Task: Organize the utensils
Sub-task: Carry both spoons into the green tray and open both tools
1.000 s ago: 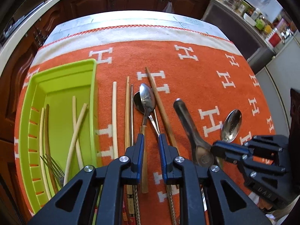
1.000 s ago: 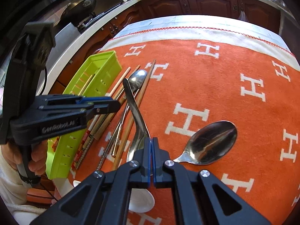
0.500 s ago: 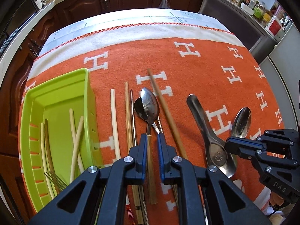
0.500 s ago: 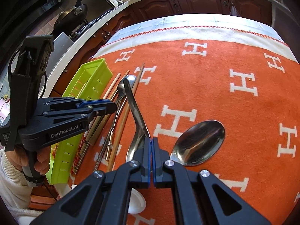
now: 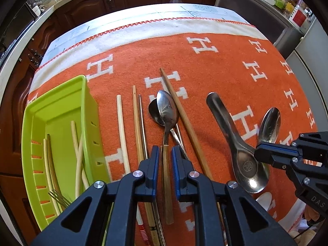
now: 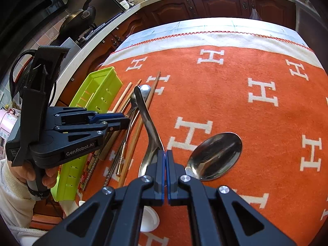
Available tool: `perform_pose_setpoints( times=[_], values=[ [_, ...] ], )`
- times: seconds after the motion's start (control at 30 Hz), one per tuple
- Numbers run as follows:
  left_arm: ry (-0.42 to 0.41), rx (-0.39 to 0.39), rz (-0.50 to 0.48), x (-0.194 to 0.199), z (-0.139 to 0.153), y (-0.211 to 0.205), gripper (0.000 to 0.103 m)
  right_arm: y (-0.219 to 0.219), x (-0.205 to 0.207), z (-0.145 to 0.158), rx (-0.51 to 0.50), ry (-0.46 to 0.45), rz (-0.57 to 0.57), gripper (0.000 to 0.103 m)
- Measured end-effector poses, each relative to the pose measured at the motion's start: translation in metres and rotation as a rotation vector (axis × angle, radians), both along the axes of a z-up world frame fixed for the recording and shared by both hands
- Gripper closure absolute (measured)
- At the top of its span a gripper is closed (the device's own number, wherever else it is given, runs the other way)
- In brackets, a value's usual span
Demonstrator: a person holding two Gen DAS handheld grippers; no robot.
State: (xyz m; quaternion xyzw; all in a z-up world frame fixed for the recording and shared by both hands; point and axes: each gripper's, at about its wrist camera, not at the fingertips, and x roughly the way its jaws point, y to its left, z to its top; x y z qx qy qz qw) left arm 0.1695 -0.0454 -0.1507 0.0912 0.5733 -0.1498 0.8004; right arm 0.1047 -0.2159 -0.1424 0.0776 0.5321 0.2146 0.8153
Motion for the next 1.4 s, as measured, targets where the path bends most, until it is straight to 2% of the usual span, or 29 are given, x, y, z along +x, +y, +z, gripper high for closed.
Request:
perform_pose_setpoints(
  times=[0.07,0.1,0.3,0.43,0.6,0.7,0.8,1.0,1.23,1.33,1.4],
  values=[
    [-0.01,0.0,0.02,-0.002,0.0,-0.002,0.094,0.001,0.0,0.001,0.002,0.0,-0.001,0.102],
    [-0.013,-0.01,0.033,-0.003,0.0,-0.002,0.098,0.001,0.0,0.001,0.007,0.0,-0.002,0.102],
    [-0.018,-0.075,0.117,-0.014,0.007,0.008,0.099,-0.002,-0.001,0.01,0.029,-0.001,-0.017,0.102],
    [-0.049,-0.109,0.102,-0.028,0.03,0.013,0.099,-0.002,-0.005,0.019,0.03,-0.004,-0.026,0.102],
    [-0.119,-0.146,0.109,-0.053,0.072,0.03,0.099,0.006,-0.011,0.034,0.049,0.0,-0.035,0.102],
    [-0.168,-0.136,0.134,-0.066,0.095,0.051,0.099,0.018,-0.014,0.048,0.064,0.0,-0.028,0.102],
    [-0.206,-0.09,0.181,-0.077,0.106,0.076,0.099,0.038,-0.013,0.062,0.081,0.001,-0.012,0.102],
    [-0.176,-0.047,0.272,-0.088,0.091,0.124,0.098,0.095,-0.001,0.075,0.097,0.002,0.009,0.102],
    [-0.138,-0.043,0.333,-0.087,0.069,0.152,0.098,0.147,0.025,0.053,0.059,0.062,-0.014,0.102],
    [-0.154,-0.048,0.343,-0.085,0.07,0.156,0.09,0.159,0.031,0.041,0.03,0.089,-0.019,0.098],
    [-0.17,-0.055,0.351,-0.084,0.074,0.159,0.081,0.161,0.035,0.032,0.029,0.141,-0.02,0.096]
  ],
)
